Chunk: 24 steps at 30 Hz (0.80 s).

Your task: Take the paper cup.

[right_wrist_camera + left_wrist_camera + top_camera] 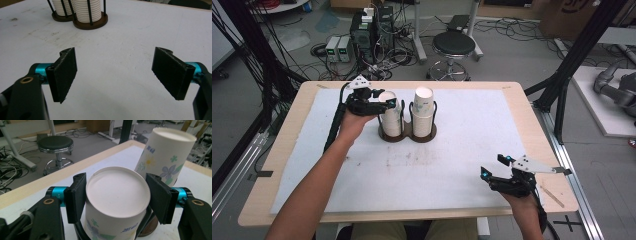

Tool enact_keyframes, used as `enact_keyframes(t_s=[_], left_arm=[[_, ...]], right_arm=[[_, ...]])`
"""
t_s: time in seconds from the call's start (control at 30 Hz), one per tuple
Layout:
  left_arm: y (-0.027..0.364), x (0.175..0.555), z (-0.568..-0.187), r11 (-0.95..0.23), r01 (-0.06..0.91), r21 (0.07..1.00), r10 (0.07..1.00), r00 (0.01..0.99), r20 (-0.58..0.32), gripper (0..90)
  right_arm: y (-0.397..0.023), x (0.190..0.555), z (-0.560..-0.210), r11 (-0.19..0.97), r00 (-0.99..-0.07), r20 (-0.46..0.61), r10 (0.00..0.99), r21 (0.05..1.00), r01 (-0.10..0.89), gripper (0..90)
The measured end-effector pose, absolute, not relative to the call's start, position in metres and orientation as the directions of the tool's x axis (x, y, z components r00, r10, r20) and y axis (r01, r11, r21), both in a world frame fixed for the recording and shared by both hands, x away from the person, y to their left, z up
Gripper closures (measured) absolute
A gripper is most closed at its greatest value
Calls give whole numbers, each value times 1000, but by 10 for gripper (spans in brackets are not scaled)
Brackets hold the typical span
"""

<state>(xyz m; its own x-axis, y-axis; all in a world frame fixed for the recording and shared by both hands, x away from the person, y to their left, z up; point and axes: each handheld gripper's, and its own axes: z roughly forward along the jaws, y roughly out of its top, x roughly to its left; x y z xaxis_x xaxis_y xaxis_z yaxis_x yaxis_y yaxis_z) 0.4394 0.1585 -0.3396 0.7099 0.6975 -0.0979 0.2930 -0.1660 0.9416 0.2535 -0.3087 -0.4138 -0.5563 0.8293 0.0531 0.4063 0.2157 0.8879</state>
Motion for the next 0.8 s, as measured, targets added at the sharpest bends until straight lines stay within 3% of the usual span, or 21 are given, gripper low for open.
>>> enact_keyframes(t_s=[0.8], left_arm=[[177, 413, -294, 11, 189, 982, 668, 729, -147, 364]], right_arm=[[-307, 253, -414, 219, -561, 53, 826, 887, 406, 208]])
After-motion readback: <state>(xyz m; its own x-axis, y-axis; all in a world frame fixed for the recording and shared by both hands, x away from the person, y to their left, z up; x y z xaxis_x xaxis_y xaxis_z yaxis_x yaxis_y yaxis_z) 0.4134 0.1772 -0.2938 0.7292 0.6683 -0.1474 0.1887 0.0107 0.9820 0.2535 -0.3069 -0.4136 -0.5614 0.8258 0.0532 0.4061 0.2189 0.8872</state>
